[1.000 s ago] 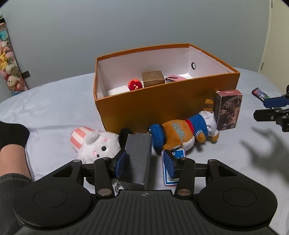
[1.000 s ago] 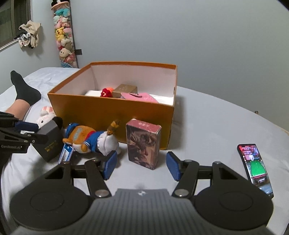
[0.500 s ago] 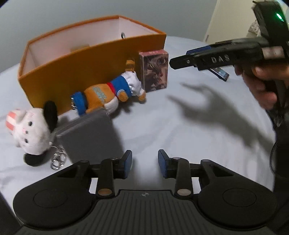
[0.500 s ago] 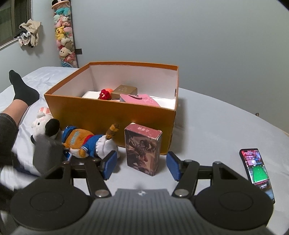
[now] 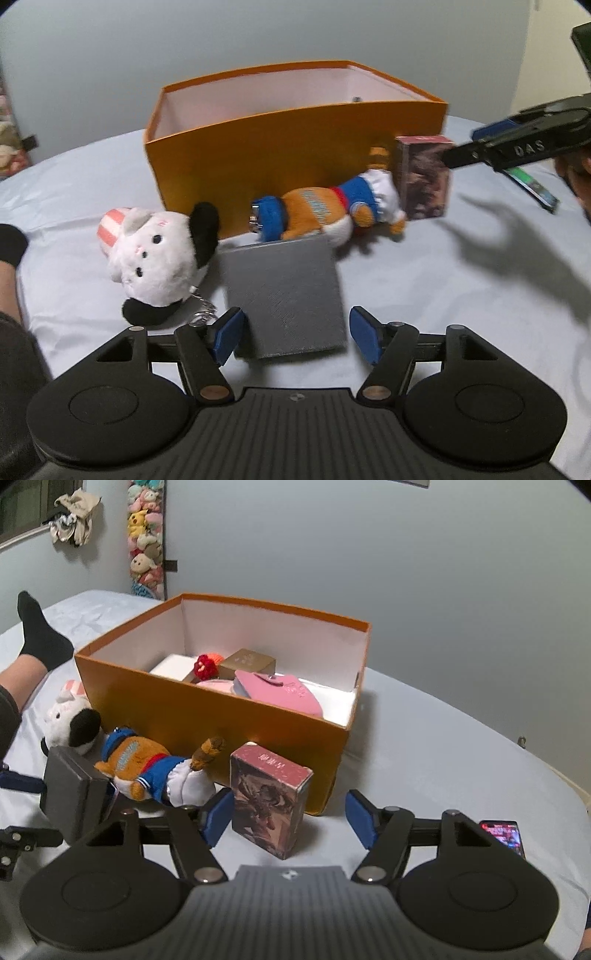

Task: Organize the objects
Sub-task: 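Grasp the grey square box with the left gripper while the right grasps the card deck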

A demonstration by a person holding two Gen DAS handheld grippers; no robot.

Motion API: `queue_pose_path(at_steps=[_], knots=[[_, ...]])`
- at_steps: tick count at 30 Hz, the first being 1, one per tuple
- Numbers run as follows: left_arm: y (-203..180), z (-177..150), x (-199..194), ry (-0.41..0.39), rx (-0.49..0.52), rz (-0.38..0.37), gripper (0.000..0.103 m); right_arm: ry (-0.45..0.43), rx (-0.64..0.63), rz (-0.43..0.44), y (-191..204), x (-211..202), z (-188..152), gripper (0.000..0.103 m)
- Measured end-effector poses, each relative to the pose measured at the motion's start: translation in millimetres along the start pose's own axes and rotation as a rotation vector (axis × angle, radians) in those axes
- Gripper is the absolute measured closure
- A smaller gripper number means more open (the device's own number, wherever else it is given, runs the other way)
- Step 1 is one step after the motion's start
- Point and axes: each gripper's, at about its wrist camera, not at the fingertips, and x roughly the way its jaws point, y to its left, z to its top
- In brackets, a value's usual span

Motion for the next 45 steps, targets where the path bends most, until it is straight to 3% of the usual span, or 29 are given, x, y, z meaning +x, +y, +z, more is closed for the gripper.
queue_pose_path(at_steps=[6, 9, 12, 13, 16, 23, 32, 34, 41, 45], knots=[[-5, -3, 13, -0.048, -0.037, 0.083, 0.011, 0.002, -0.052, 0.010, 13, 13, 0, 0.035], [-4, -2, 16, -0.060, -0.037, 0.106, 0.011, 0.008, -0.049, -0.001, 14, 21, 2, 0.035], [-6, -1, 7, -0.073, -0.022, 0.116, 0.016, 0.025, 0.020, -0.010, 11, 25, -1, 0.033], [-7, -2, 4, -0.086, -0.010, 0.128, 0.016, 0.026, 0.067, -0.024, 11, 25, -5, 0.029], [-9, -4, -3, -0.126, 0.014, 0.159, 0.015, -0.032, 0.189, -0.095, 21, 24, -19, 0.027], [-8, -9, 11, -0.097, 0.011, 0.128, 0.013, -0.122, 0.337, -0.202, 54, 33, -43, 0.029], [6, -13, 19, -0.144, -0.097, 0.099, 0.008, -0.161, 0.373, -0.292, 56, 48, -48, 0.036], [9, -14, 21, -0.157, -0.118, 0.092, 0.007, -0.167, 0.373, -0.302, 56, 48, -49, 0.041], [15, -17, 9, -0.192, -0.155, 0.085, 0.008, -0.173, 0.365, -0.288, 59, 46, -51, 0.041], [25, -19, 14, -0.184, -0.224, 0.035, 0.008, -0.167, 0.367, -0.278, 56, 48, -51, 0.042]])
